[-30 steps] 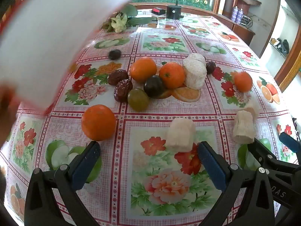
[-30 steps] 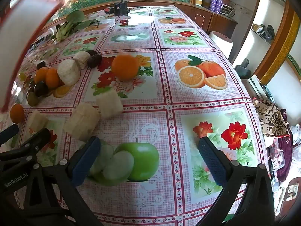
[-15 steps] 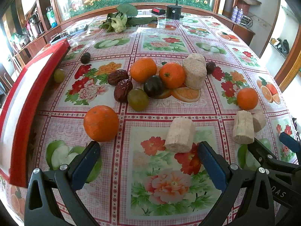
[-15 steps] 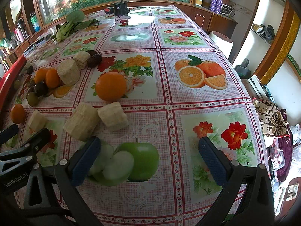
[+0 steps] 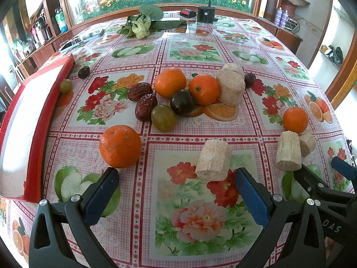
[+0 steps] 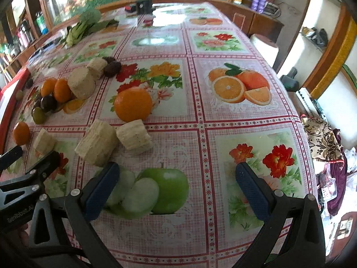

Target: Organize fruits

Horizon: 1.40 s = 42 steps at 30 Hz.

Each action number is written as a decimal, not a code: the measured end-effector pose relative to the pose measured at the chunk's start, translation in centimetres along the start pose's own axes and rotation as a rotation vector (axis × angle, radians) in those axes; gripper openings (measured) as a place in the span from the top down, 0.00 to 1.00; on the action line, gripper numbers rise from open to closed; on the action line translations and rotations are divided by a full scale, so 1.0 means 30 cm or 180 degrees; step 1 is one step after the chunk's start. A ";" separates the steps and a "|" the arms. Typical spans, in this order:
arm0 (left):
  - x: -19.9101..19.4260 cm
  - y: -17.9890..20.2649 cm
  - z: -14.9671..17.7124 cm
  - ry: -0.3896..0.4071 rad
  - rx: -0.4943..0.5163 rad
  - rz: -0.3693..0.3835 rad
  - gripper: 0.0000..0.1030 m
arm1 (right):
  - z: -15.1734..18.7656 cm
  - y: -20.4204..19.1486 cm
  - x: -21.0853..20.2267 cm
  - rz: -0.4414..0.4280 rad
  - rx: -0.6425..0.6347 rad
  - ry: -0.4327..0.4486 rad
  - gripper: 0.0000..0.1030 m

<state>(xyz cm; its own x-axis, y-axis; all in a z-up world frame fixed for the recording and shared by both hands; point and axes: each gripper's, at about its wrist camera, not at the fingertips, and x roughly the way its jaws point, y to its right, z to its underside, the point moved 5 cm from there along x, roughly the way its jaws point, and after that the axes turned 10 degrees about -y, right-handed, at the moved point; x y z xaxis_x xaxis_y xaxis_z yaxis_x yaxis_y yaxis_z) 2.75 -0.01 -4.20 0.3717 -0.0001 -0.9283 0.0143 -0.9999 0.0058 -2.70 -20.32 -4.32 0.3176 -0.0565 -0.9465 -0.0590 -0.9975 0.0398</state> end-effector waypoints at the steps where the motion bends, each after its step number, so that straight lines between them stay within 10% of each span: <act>1: 0.000 0.000 0.000 0.0000 0.0000 0.0000 0.00 | -0.001 -0.004 -0.001 -0.0012 -0.0033 -0.0048 0.00; 42: -0.007 0.000 0.016 -0.0014 0.0186 0.0076 0.00 | 0.021 0.003 -0.006 0.0005 -0.0038 0.0133 0.00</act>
<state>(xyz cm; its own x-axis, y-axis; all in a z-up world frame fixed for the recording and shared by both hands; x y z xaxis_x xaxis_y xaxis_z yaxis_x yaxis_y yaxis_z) 2.23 -0.01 -4.17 0.3672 -0.0240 -0.9298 -0.0489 -0.9988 0.0065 -3.35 -20.36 -4.36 0.3567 -0.0594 -0.9323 -0.0482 -0.9978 0.0452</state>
